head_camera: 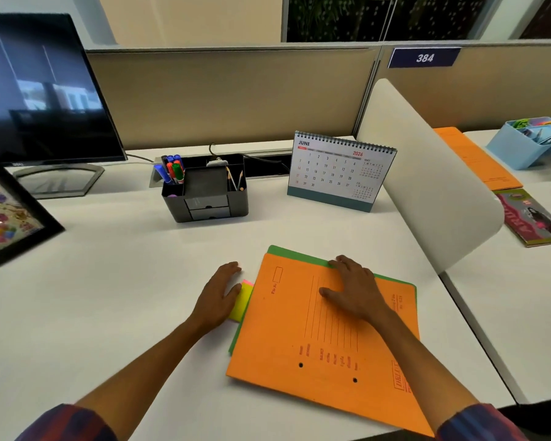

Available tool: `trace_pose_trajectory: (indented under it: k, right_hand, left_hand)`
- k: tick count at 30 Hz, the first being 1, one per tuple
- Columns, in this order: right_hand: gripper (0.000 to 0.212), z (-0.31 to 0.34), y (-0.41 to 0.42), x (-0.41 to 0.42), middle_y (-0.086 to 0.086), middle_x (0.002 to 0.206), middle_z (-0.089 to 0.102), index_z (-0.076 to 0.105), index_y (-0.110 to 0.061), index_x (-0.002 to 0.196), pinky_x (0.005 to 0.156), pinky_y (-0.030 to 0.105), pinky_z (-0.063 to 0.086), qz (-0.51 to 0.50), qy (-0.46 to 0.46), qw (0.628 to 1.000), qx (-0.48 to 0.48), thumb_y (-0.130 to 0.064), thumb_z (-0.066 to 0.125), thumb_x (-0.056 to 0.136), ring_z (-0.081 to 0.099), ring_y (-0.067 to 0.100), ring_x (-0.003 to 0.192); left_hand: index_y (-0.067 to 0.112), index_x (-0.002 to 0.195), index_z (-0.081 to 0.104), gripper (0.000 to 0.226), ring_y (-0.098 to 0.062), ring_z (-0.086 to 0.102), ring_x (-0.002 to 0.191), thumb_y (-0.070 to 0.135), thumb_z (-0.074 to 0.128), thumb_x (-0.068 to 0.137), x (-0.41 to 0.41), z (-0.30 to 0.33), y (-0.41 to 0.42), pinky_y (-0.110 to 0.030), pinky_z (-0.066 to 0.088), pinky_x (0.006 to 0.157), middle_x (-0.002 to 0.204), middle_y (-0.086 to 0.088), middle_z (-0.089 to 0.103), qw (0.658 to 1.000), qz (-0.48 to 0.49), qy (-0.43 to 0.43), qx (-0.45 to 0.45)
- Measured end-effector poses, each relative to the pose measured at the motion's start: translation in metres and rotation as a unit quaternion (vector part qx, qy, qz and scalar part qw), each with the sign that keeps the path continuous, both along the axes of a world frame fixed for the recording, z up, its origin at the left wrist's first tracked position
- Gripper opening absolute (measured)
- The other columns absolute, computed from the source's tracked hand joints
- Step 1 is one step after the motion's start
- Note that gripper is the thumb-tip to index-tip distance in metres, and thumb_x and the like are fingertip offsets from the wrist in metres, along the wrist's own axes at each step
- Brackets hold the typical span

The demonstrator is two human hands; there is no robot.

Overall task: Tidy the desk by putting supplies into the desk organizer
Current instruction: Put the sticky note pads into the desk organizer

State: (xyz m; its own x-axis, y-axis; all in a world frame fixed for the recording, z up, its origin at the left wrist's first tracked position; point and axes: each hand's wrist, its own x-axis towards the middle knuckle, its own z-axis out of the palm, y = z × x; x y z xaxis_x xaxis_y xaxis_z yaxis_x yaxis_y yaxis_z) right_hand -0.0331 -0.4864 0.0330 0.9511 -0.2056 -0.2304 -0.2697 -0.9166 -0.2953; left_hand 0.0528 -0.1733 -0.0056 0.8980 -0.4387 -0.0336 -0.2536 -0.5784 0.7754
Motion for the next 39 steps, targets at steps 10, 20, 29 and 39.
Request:
trace_pose_trajectory:
  k: [10,20,29,39]
  right_hand:
    - [0.053,-0.004,0.066,-0.003,0.002,0.158,0.023,0.033,-0.024,0.147,0.118,0.040,0.014,0.042,-0.051,0.998,0.006,-0.035,0.045,0.096,0.020,0.018,0.145]
    - [0.059,-0.001,0.124,0.017,0.002,0.159,0.023,0.035,-0.026,0.147,0.118,0.041,0.012,0.124,-0.043,0.991,0.019,-0.052,0.045,0.095,0.019,0.019,0.146]
    - [0.077,0.012,0.154,0.039,-0.001,0.148,0.039,0.041,-0.030,0.144,0.115,0.043,0.015,0.210,0.005,0.977,-0.037,-0.067,0.058,0.079,0.030,0.020,0.138]
    - [0.076,0.021,0.161,0.060,-0.001,0.121,0.051,0.051,-0.028,0.122,0.096,0.039,0.034,0.213,0.041,0.976,-0.023,-0.064,0.077,0.061,0.046,0.021,0.114]
  left_hand:
    - [0.024,0.152,0.028,0.059,-0.008,0.014,0.147,0.050,0.020,0.100,-0.029,-0.020,0.065,-0.028,0.005,0.118,0.159,0.008,0.021,0.963,-0.050,-0.181,0.195]
    - [0.034,0.152,0.020,0.064,-0.008,0.010,0.148,0.062,0.023,0.095,-0.042,-0.019,0.110,-0.039,0.011,0.119,0.160,0.012,0.015,0.955,0.017,-0.160,0.248]
    - [0.038,0.152,0.018,0.065,-0.007,0.007,0.148,0.066,0.020,0.093,-0.040,-0.015,0.138,-0.040,0.009,0.120,0.160,0.014,0.013,0.955,0.048,-0.144,0.255]
    - [0.038,0.152,0.016,0.064,-0.004,0.003,0.148,0.065,0.021,0.094,-0.040,-0.015,0.139,-0.038,0.005,0.120,0.161,0.015,0.010,0.956,0.049,-0.140,0.255]
